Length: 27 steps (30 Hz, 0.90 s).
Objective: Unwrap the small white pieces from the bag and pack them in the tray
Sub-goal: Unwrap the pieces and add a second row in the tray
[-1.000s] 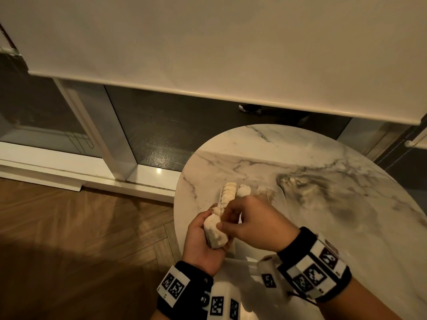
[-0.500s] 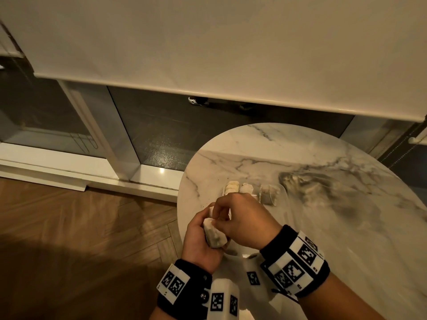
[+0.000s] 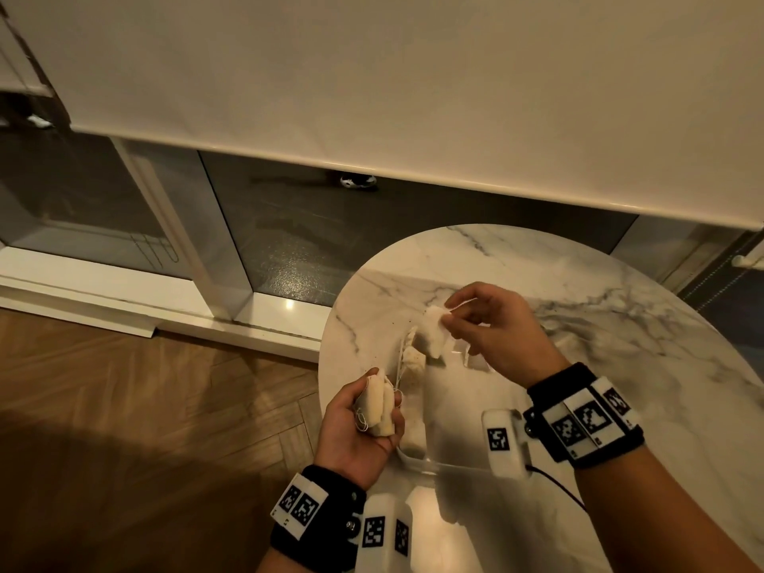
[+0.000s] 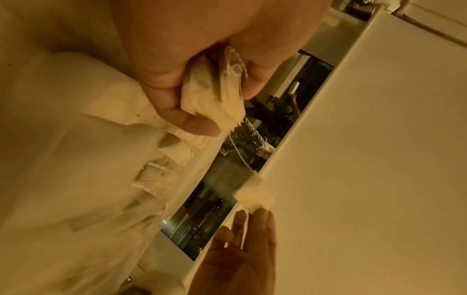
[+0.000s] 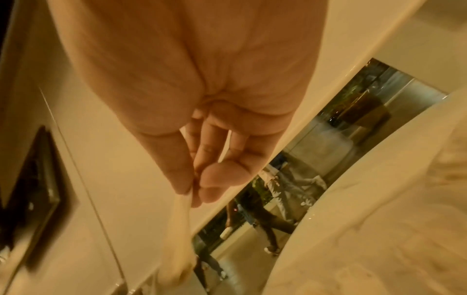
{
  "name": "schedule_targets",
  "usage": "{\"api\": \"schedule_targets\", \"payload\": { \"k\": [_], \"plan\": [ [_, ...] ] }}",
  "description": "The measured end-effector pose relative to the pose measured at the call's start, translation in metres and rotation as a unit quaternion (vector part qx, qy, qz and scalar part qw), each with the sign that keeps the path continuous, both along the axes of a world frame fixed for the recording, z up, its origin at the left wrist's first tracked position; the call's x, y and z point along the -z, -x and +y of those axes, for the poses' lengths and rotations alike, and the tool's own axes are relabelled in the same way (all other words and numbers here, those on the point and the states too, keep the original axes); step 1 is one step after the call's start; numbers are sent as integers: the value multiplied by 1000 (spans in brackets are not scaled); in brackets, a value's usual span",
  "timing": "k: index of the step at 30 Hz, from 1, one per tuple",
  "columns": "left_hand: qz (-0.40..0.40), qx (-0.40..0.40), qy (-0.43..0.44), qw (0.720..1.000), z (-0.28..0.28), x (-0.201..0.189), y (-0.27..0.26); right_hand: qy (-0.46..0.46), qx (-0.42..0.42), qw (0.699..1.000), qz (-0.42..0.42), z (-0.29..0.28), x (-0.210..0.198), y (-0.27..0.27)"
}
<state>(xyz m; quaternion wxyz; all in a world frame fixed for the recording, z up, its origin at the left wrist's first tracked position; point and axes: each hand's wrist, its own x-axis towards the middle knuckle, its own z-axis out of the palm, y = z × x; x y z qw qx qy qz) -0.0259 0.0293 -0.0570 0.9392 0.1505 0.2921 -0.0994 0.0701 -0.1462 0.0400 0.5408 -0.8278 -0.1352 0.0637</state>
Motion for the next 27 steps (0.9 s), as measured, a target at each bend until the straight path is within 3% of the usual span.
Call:
{"api": "schedule_targets", "payload": {
  "k": [4,10,16,27],
  "plan": [
    [13,2,-1,1000,1,4,0,82,45,995,41,-8,29,-21],
    [22,12,-8,1000,2,5,0,203,35,977,58,-19,65,-39],
    [30,15,-13,999,1,3,0,236,-14,961,145,-13,83,-49],
    [8,-16,2,1000,9,-4,1,283,46,948,137,3,92,-70]
  ]
}}
